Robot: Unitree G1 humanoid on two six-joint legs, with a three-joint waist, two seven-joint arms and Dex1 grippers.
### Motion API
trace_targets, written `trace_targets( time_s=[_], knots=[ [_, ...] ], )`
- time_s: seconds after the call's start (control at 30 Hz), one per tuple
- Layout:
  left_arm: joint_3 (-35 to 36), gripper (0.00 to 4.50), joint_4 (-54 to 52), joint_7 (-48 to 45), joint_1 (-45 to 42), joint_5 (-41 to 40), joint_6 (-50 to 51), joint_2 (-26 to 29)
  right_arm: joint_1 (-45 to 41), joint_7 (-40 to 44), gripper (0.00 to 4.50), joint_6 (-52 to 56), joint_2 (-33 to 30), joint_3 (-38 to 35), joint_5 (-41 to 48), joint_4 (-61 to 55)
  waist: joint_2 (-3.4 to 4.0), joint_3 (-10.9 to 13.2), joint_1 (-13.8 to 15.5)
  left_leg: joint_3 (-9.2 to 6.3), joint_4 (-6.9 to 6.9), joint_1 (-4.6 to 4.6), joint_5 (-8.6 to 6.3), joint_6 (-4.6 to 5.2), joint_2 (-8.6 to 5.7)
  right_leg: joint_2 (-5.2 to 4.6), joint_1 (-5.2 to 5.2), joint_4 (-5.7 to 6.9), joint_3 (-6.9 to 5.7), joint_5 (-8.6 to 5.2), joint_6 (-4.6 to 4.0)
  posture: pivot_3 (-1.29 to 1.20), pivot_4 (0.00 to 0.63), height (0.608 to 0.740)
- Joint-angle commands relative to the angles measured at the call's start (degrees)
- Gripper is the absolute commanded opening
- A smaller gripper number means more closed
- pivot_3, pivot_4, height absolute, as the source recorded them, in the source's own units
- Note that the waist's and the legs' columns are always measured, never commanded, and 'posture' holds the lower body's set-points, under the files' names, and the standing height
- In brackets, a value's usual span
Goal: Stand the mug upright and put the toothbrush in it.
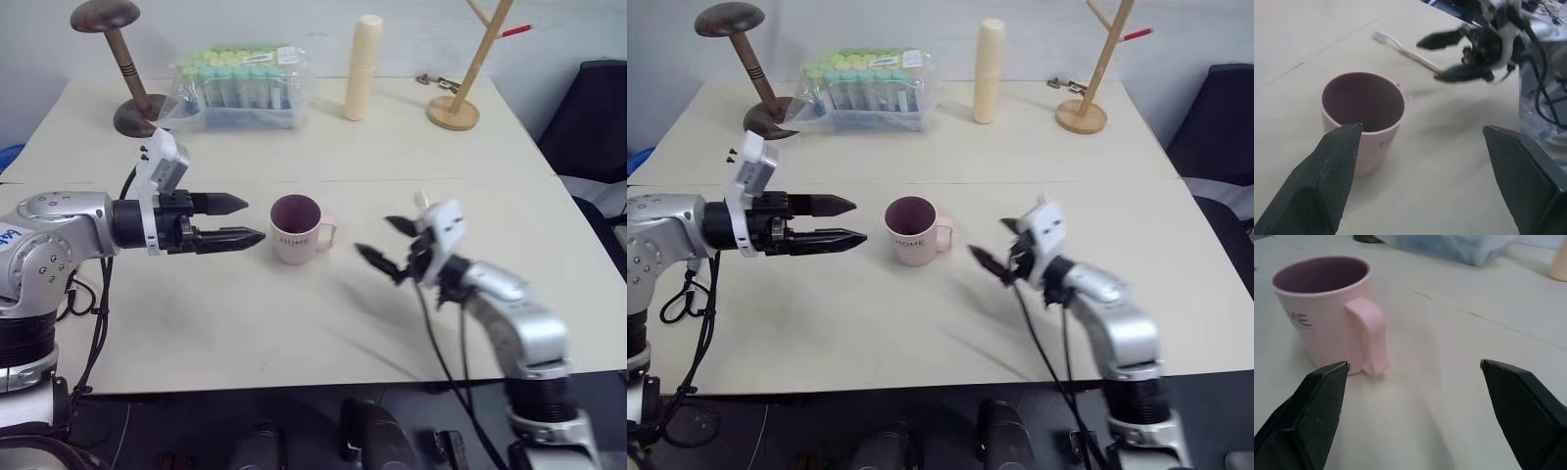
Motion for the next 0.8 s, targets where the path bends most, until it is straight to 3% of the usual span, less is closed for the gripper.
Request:
trace_targets(
  time_s=[0.03,0.23,0.43,0.53,0.8],
  knots=[
    [-0.4,4.18,-4.2,-1.1,-1.9,-2.5,-0.1,-0.5,-6.0,-5.8,4.45,11.9,-3.8,-2.7,-1.4,4.1,0.00,0.0,0.0,0.03,-0.01,0.02,0.00,0.00,0.00,0.00,0.00,0.01,0.02,0.00,0.00,0.00,0.150,0.740],
    [-1.6,4.18,-5.2,-1.0,-5.4,-3.5,-0.8,-2.4,-17.5,-8.4,4.45,10.6,-0.7,0.0,-4.7,25.5,0.00,0.0,-0.4,0.54,-0.07,0.03,0.00,0.00,0.01,0.07,-0.02,0.02,0.03,-0.01,-0.01,0.00,0.150,0.740],
    [-2.8,4.18,-4.3,-0.5,-8.5,-2.4,-2.5,-4.0,-22.1,-7.3,4.45,5.1,2.7,3.9,-8.5,40.5,0.00,0.0,-0.5,0.55,-0.19,0.04,0.01,-0.02,0.02,0.10,-0.04,-0.01,0.00,-0.02,-0.03,0.00,0.150,0.740],
    [-3.1,4.18,-4.3,-0.2,-9.0,-2.1,-2.7,-4.5,-22.7,-6.8,3.81,2.6,3.7,4.6,-9.7,43.6,0.00,0.0,-0.6,0.55,-0.10,0.04,0.01,-0.02,0.01,0.06,-0.02,-0.02,0.02,0.00,0.01,0.00,0.150,0.740],
    [-2.5,4.18,-4.8,0.3,-7.8,-2.2,-2.7,-4.1,-20.8,-5.0,1.04,1.8,3.6,5.9,-11.4,42.6,0.00,0.0,-0.7,0.53,-0.09,0.05,0.01,-0.02,0.07,0.10,-0.02,-0.01,0.01,0.00,0.01,0.00,0.150,0.740]
  ],
)
